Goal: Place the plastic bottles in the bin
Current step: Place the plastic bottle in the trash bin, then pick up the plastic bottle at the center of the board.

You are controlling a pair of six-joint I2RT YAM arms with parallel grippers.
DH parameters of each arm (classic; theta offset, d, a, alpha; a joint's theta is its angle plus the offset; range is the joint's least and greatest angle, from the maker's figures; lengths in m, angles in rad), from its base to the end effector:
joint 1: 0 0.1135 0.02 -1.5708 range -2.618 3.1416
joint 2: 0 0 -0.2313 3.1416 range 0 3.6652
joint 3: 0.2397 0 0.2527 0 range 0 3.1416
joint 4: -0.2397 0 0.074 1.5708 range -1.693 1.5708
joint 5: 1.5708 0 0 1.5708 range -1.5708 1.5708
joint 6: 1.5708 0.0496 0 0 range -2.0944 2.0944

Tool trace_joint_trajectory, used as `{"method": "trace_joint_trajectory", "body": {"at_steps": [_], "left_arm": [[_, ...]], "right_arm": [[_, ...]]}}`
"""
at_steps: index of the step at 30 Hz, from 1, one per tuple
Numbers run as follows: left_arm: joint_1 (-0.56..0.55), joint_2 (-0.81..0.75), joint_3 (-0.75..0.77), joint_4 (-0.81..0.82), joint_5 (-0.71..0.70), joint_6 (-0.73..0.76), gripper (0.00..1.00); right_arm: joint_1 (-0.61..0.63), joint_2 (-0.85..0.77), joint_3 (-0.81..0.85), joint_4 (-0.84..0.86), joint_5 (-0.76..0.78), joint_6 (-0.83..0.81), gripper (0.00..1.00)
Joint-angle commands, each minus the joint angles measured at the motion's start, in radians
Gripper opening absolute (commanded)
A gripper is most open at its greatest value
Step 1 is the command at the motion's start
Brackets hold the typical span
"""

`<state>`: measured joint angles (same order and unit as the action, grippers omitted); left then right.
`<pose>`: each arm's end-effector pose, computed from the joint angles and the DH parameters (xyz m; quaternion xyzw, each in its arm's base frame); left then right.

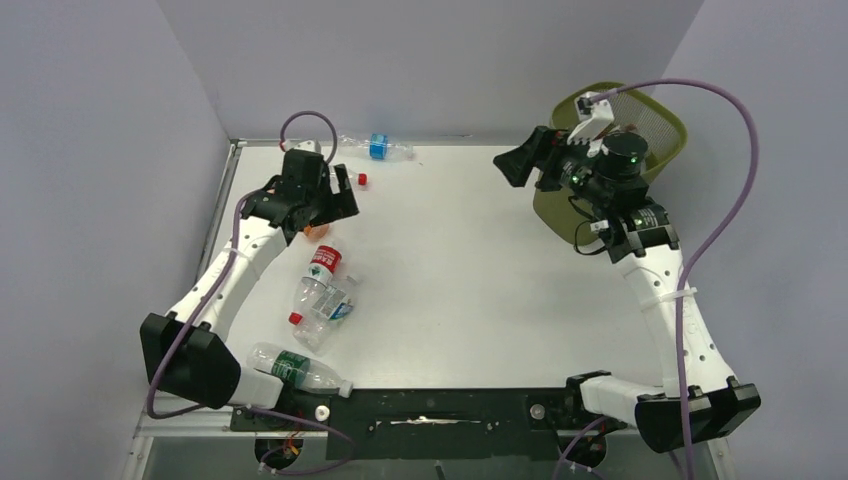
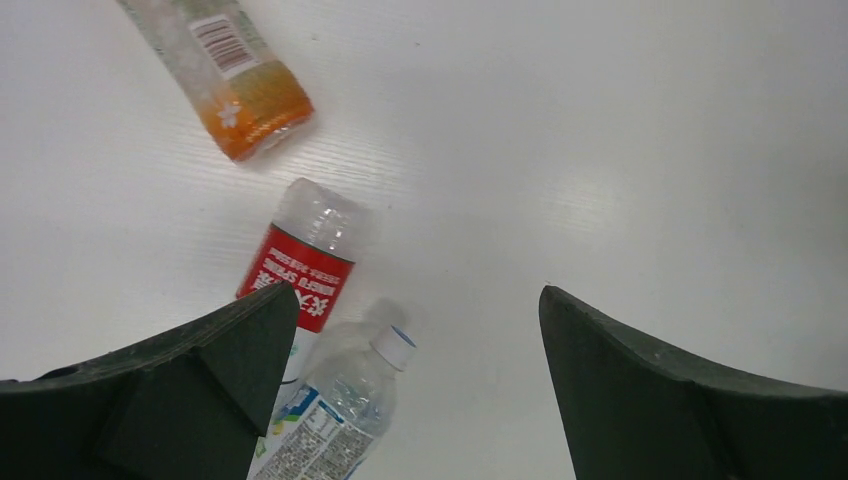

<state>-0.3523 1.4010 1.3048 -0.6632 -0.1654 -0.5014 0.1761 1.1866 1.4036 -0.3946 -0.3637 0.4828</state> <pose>0.3033 -0.1028 0.2930 -0.1007 0.9107 -0.0937 0.3894 0.2712 0.0662 0.4181 0.0006 0.7633 0.3354 0.5522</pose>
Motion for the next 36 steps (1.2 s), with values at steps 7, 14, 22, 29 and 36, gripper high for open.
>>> {"method": "trace_joint_trajectory", "body": {"at_steps": [7, 14, 22, 29, 36], "left_arm": [[0.211, 0.083, -0.015, 0.173, -0.04, -0.134, 0.93], [0.259, 0.313, 0.101, 0.09, -0.111, -0.232, 0.93], [0.284, 0.461, 0.148, 0.105, -0.12, -0.269, 0.93], [0.313, 0.533, 0.133, 0.127, -0.119, -0.284, 0.9], [0.326, 0.547, 0.089, 0.164, -0.111, -0.276, 0.78]], "right_arm": [[0.145, -0.062, -0.143, 0.048, 0.078, 0.034, 0.98], [0.171, -0.094, -0.198, 0.023, 0.088, 0.04, 0.98], [0.179, -0.121, -0.249, 0.005, 0.091, 0.043, 0.98], [0.181, -0.133, -0.301, 0.019, 0.082, 0.052, 0.98], [0.181, -0.127, -0.339, 0.042, 0.068, 0.061, 0.98]]}}
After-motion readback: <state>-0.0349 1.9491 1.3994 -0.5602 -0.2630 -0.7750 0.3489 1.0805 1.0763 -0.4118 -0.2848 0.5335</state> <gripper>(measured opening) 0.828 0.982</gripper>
